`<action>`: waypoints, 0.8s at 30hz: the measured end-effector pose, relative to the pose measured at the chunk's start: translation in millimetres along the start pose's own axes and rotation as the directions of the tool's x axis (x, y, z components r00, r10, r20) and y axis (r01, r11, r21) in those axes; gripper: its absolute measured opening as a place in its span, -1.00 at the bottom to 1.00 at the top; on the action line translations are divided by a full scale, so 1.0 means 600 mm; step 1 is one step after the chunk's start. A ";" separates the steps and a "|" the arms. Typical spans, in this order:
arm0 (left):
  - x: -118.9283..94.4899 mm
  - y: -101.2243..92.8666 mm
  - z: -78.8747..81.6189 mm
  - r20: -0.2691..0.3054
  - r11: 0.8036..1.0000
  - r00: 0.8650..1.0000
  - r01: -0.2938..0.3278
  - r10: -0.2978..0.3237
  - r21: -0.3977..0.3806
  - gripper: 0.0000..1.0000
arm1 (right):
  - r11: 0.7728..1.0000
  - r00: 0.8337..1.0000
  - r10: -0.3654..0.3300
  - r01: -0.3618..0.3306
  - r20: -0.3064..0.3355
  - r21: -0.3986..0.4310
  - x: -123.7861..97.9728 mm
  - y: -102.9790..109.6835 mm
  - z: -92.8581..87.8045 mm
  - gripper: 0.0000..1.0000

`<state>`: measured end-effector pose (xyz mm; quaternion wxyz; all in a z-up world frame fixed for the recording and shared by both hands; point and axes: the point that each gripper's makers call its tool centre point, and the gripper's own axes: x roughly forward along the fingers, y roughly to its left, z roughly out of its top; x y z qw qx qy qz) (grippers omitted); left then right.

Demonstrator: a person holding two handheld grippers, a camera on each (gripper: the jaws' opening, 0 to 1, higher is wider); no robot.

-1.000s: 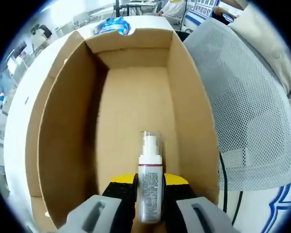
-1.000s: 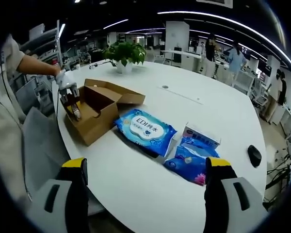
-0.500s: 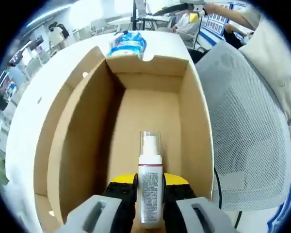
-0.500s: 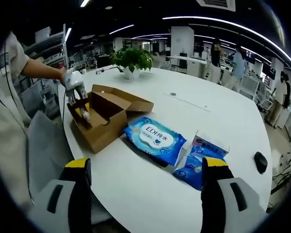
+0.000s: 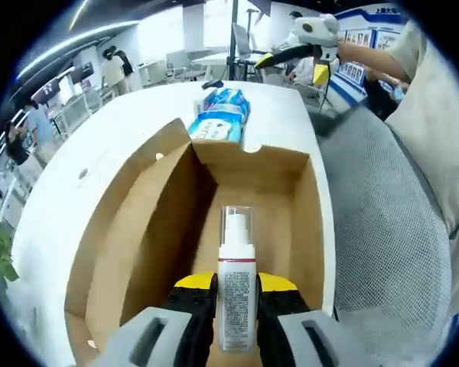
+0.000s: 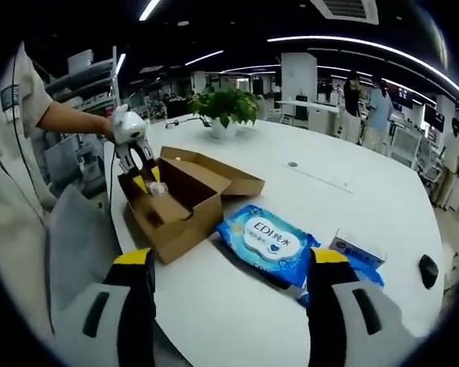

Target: Operate the shoe box by opening the lid, removing the specified soft item, and placing it in the target area until the item is outside and the box remains undamaged.

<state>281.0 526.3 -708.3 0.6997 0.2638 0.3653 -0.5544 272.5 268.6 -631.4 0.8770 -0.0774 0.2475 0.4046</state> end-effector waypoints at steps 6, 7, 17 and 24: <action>-0.011 -0.002 0.033 0.071 1.000 0.997 -0.022 0.023 -0.014 -0.62 | 0.999 0.998 0.049 -0.049 0.047 -0.002 0.032 0.036 0.019 0.40; -0.013 -0.001 0.039 0.085 0.999 0.996 -0.027 0.028 -0.018 -0.62 | 0.999 0.997 0.052 -0.052 0.050 -0.002 0.034 0.038 0.021 0.38; -0.032 -0.009 0.100 0.246 0.996 0.966 -0.057 0.073 -0.070 -0.62 | 0.992 0.985 0.128 -0.129 0.112 0.008 0.081 0.092 0.053 0.21; -0.033 -0.021 0.123 0.318 0.993 0.944 -0.052 0.084 -0.107 -0.62 | 0.986 0.976 0.164 -0.168 0.147 0.016 0.103 0.117 0.072 0.05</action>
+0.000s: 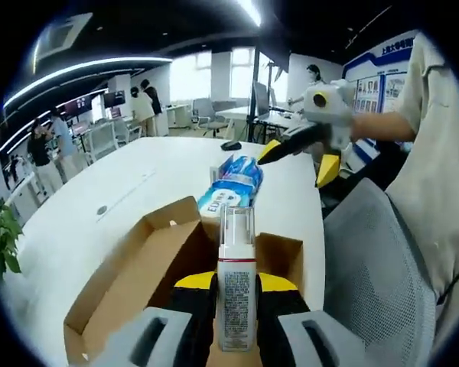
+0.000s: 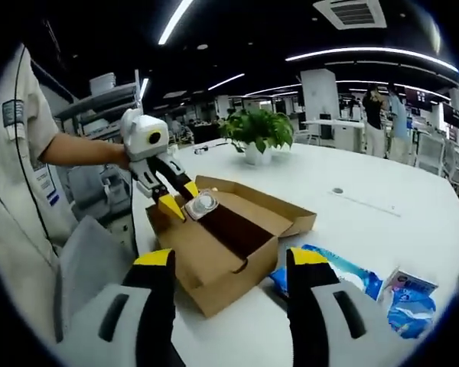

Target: Operate the shoe box by opening the lid, removing the specified soft item, and placing it in the target area until the item is outside and the box remains undamaged.

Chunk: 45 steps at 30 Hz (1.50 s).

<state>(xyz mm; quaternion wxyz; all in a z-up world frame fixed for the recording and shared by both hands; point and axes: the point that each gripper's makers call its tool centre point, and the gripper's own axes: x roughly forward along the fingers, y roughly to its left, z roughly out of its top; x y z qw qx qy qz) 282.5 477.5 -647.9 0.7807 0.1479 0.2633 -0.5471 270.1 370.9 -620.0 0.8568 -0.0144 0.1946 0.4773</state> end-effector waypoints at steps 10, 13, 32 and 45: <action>0.024 -0.032 0.027 0.087 0.999 0.995 0.042 -0.039 -0.031 -0.62 | 0.998 0.998 0.052 -0.053 0.037 0.030 0.033 0.026 0.018 -0.10; 0.030 -0.040 0.037 0.107 0.998 0.993 0.058 -0.054 -0.032 -0.62 | 0.997 0.997 0.064 -0.066 0.049 0.039 0.037 0.031 0.022 -0.12; 0.049 -0.069 0.060 0.156 0.991 0.980 0.128 -0.122 -0.030 -0.62 | 0.991 0.990 0.105 -0.112 0.095 0.069 0.057 0.049 0.036 -0.42; 0.054 -0.083 0.052 0.132 0.987 0.978 0.161 -0.160 0.002 -0.61 | 0.989 0.989 0.111 -0.119 0.097 0.085 0.055 0.053 0.030 -0.54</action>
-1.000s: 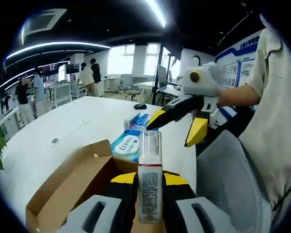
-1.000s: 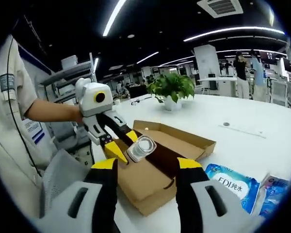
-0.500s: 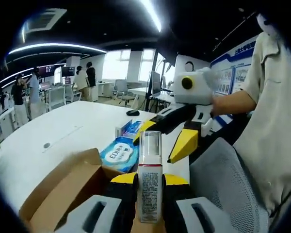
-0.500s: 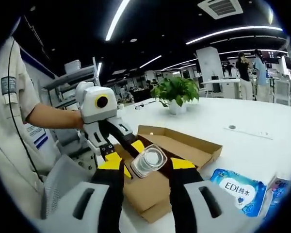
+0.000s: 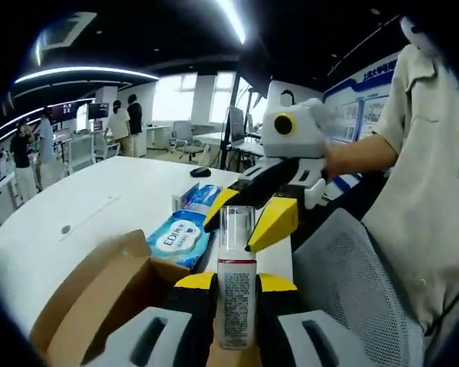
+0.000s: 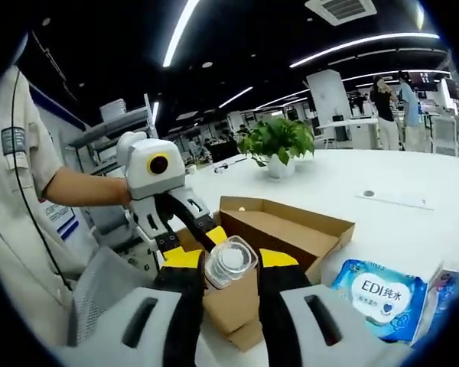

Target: Operate the shoe box by opening the lid, removing the specified soft item, and placing it in the target area until the item is outside and the box remains undamaged.

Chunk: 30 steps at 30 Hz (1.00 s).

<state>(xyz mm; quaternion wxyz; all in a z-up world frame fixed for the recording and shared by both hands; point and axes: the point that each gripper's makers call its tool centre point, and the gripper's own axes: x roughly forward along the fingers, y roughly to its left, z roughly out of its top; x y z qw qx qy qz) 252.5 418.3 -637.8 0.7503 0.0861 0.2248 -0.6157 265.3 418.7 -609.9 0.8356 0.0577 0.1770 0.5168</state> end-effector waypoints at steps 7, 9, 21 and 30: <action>0.006 0.003 -0.004 -0.011 0.997 1.000 -0.023 0.024 0.072 -0.61 | 0.999 1.000 -0.010 0.009 -0.022 -0.041 0.001 0.002 -0.001 -0.58; 0.006 0.005 -0.004 -0.011 0.997 1.000 -0.028 0.029 0.074 -0.60 | 0.999 1.000 -0.012 0.010 -0.026 -0.047 0.001 0.001 0.001 -0.59; -0.014 0.022 0.004 0.007 0.992 0.996 -0.093 0.093 0.090 -0.39 | 0.996 0.999 -0.029 0.026 -0.033 -0.087 -0.005 -0.011 0.019 -0.61; -0.038 0.037 -0.004 0.008 0.988 0.988 -0.153 0.153 0.027 -0.16 | 0.992 0.998 -0.052 0.048 -0.031 -0.112 -0.021 -0.031 0.030 -0.61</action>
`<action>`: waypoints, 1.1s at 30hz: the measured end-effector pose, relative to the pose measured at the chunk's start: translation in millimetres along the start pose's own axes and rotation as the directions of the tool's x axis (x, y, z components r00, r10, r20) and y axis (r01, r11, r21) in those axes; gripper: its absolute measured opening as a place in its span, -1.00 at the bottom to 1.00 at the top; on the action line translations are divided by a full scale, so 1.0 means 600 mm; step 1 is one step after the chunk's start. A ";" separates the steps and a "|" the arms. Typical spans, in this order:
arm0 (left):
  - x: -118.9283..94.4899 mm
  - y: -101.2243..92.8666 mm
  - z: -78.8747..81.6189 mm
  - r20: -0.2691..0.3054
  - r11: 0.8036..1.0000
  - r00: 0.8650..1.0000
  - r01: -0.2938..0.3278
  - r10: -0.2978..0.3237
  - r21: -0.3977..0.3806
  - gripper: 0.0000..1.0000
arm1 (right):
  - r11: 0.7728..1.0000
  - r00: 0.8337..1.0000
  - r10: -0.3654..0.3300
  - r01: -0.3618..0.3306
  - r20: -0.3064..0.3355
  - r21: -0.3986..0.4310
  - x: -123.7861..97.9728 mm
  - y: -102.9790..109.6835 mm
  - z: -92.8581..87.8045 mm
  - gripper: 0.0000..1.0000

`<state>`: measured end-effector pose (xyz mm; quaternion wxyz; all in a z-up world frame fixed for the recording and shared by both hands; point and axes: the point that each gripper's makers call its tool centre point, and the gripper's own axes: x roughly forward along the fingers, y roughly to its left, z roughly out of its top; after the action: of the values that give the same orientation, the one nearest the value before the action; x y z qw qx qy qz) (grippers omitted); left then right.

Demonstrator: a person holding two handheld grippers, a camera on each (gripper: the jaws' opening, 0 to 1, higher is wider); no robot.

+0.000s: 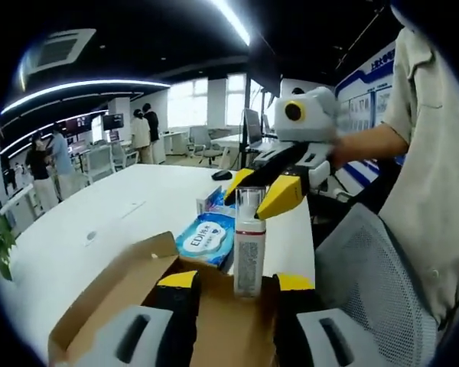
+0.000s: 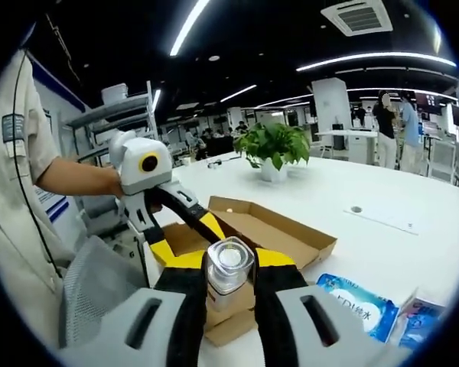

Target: Operate the shoe box by opening the lid, removing the specified soft item, and placing it in the target area until the item is outside and the box remains undamaged.

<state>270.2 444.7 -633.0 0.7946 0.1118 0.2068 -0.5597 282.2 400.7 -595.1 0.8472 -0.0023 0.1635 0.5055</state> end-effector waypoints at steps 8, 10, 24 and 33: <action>-0.030 0.021 -0.006 0.016 0.996 0.997 -0.075 0.076 -0.048 0.05 | 0.999 0.999 -0.041 0.041 0.000 -0.031 -0.022 -0.041 0.012 -0.61; -0.036 0.026 -0.009 0.016 0.994 0.996 -0.091 0.092 -0.055 0.10 | 0.998 0.999 -0.049 0.049 0.000 -0.037 -0.026 -0.050 0.015 -0.61; -0.088 0.046 -0.032 0.004 0.974 0.980 -0.199 0.201 -0.112 0.36 | 0.988 0.995 -0.097 0.093 -0.029 -0.119 -0.041 -0.120 0.023 -0.60; -0.123 0.050 -0.048 -0.018 0.952 0.964 -0.265 0.265 -0.150 0.54 | 0.975 0.991 -0.129 0.119 -0.044 -0.187 -0.031 -0.174 0.029 -0.60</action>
<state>271.1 529.1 -626.8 0.8690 0.0772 0.2307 -0.4309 368.5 336.4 -590.1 0.8684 -0.1050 0.1394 0.4642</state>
